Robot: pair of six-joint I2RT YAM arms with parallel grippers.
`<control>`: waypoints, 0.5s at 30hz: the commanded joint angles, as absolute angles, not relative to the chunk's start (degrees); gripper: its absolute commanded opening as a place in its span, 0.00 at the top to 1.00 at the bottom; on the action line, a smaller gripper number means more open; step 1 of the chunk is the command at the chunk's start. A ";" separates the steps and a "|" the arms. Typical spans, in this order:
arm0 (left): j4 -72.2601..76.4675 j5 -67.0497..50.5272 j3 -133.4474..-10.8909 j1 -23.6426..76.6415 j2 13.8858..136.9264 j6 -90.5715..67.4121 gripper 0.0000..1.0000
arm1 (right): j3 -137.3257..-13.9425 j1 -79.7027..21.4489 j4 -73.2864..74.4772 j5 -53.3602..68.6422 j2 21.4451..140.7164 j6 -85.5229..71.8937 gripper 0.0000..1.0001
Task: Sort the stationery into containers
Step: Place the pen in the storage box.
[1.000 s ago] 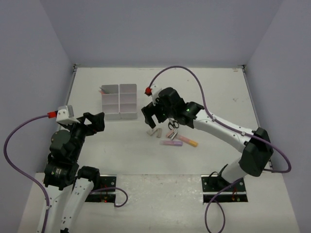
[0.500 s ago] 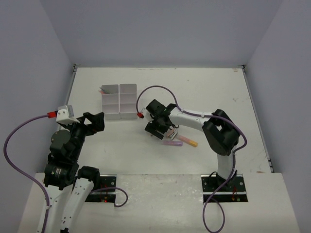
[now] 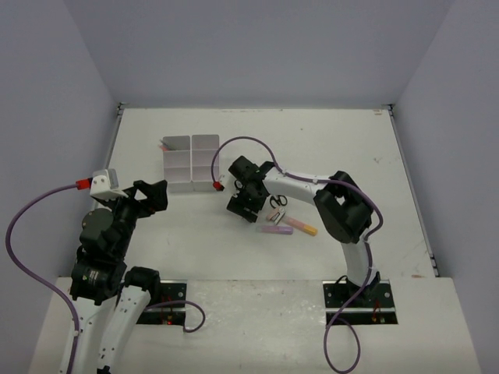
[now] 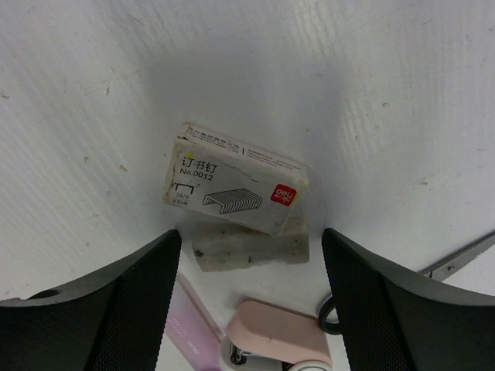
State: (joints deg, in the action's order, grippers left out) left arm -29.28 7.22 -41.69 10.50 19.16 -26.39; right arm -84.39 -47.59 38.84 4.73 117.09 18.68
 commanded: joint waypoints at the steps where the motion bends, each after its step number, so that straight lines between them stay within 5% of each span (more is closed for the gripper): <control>1: -28.48 6.66 -42.36 10.02 18.72 -25.75 0.00 | -86.38 -47.31 41.33 6.46 118.96 19.47 0.25; 4: -28.30 6.43 -42.36 10.02 18.72 -25.67 0.00 | -86.05 -47.29 41.32 5.54 119.17 19.16 0.30; 10: -28.13 6.24 -42.34 10.02 18.81 -25.58 0.00 | -86.91 -47.59 42.59 5.30 115.25 17.49 0.69; 15: -28.21 6.24 -42.36 10.02 18.81 -25.66 0.00 | -84.12 -47.72 41.29 0.44 102.98 14.66 0.74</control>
